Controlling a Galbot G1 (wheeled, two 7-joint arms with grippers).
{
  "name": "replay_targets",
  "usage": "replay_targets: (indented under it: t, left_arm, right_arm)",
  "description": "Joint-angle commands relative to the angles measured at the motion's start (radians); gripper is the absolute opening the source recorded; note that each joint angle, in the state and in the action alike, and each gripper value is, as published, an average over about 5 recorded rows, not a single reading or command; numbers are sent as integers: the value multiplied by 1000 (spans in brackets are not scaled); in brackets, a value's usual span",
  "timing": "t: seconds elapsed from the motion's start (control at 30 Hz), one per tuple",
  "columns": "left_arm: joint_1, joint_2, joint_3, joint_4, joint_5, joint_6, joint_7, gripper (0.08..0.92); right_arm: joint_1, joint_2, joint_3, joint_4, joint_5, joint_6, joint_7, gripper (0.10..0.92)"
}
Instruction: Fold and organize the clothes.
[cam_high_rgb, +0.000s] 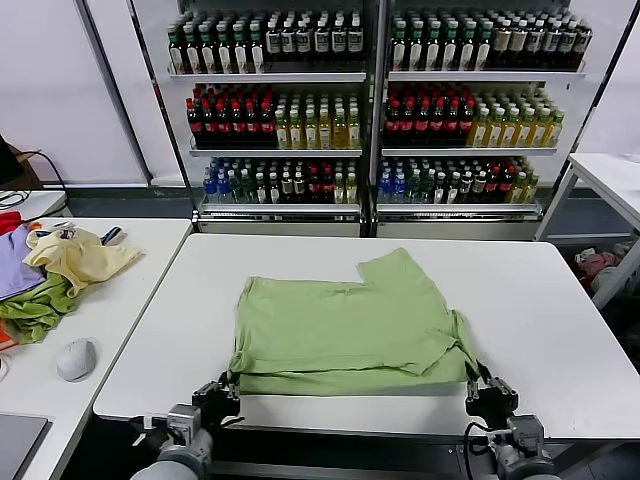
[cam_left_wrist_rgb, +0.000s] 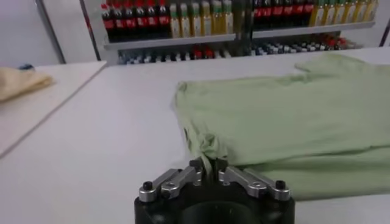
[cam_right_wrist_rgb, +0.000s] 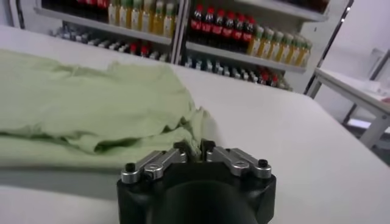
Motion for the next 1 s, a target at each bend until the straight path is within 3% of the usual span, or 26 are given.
replay_targets:
  t: [0.03, 0.33, 0.53, 0.77, 1.0]
  left_arm:
    - [-87, 46, -56, -31, -85, -22, 1, 361]
    - [-478, 55, 58, 306, -156, -51, -41, 621]
    - [-677, 28, 185, 512, -153, -51, -71, 783]
    - [-833, -31, 266, 734, -148, -39, -84, 822]
    - [-906, -61, 297, 878, -137, -26, -86, 823]
  right_arm:
    - [149, -24, -18, -8, 65, -1, 16, 517]
    - [635, -34, -225, -385, 131, -50, 54, 771]
    - [871, -3, -358, -665, 137, -64, 50, 821]
    - [1081, 64, -432, -938, 122, -76, 37, 823]
    - [1194, 117, -454, -1148, 105, -72, 29, 823]
